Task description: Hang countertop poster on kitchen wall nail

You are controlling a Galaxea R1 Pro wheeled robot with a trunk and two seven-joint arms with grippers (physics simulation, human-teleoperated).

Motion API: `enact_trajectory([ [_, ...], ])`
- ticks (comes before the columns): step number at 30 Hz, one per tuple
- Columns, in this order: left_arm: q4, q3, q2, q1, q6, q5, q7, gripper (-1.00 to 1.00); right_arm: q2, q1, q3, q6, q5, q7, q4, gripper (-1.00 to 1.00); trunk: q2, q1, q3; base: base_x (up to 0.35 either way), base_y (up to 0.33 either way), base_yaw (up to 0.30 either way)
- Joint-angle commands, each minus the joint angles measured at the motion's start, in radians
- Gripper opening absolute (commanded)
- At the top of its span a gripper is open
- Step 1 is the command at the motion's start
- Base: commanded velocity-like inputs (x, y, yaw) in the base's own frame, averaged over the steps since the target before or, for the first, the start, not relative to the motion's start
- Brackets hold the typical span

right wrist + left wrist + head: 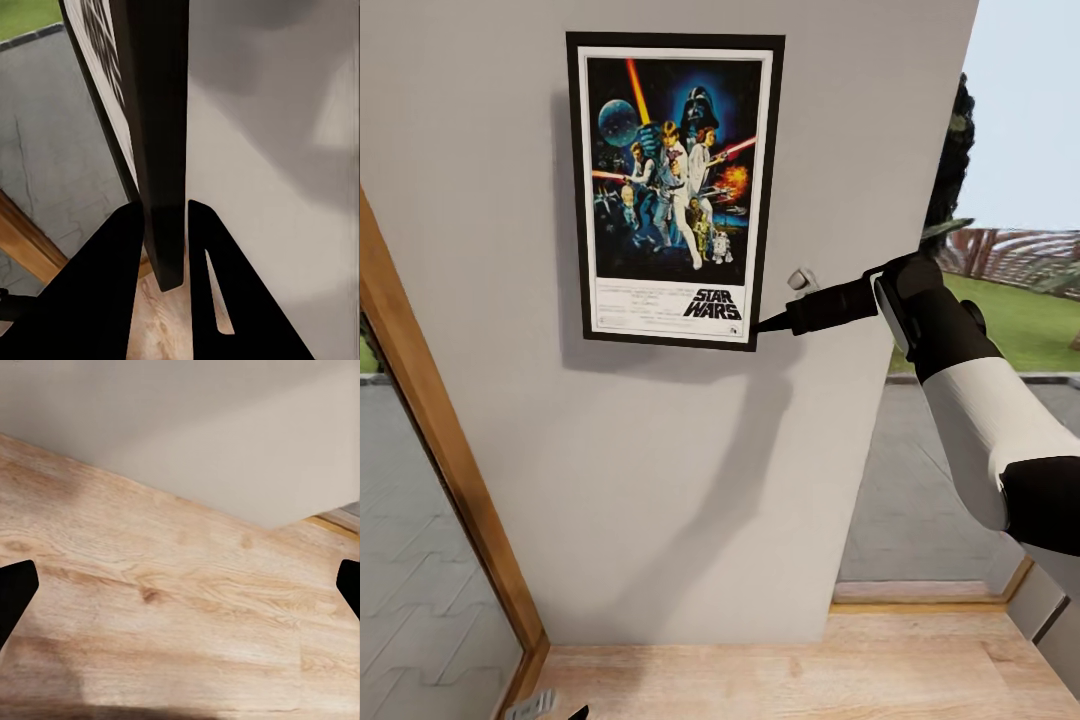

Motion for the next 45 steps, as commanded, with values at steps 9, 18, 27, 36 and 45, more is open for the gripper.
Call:
enact_trajectory([
  [9, 0.001, 0.007, 0.000, -0.001, -0.006, -0.011, -0.002, 1.00, 0.000, -0.001, 0.000, 0.008, 0.009, 0.009, -0.005, -1.00, -0.001, 0.001, -0.002, 0.144, 0.000, 0.000],
  [18, 0.001, 0.007, 0.000, -0.001, -0.006, -0.011, -0.002, 1.00, 0.000, -0.001, 0.000, 0.008, 0.010, 0.009, -0.005, -1.00, -0.001, 0.001, -0.002, 0.009, 0.000, 0.000],
  [27, 0.001, 0.007, 0.000, -0.001, -0.006, -0.011, -0.002, 1.00, 0.000, -0.001, 0.000, 0.008, 0.011, 0.009, -0.004, -1.00, -0.001, 0.001, -0.002, 0.000, 0.000, 0.000],
  [36, 0.001, 0.007, 0.000, -0.001, -0.006, -0.011, -0.002, 1.00, 0.000, -0.001, 0.000, 0.008, 0.011, 0.009, -0.003, -1.00, -0.001, 0.001, -0.002, 0.000, 0.000, 0.000],
  [45, 0.001, 0.007, 0.000, -0.001, -0.006, -0.011, -0.002, 1.00, 0.000, -0.001, 0.000, 0.008, 0.011, 0.009, -0.004, -1.00, -0.001, 0.001, -0.002, 0.121, 0.000, 0.000],
])
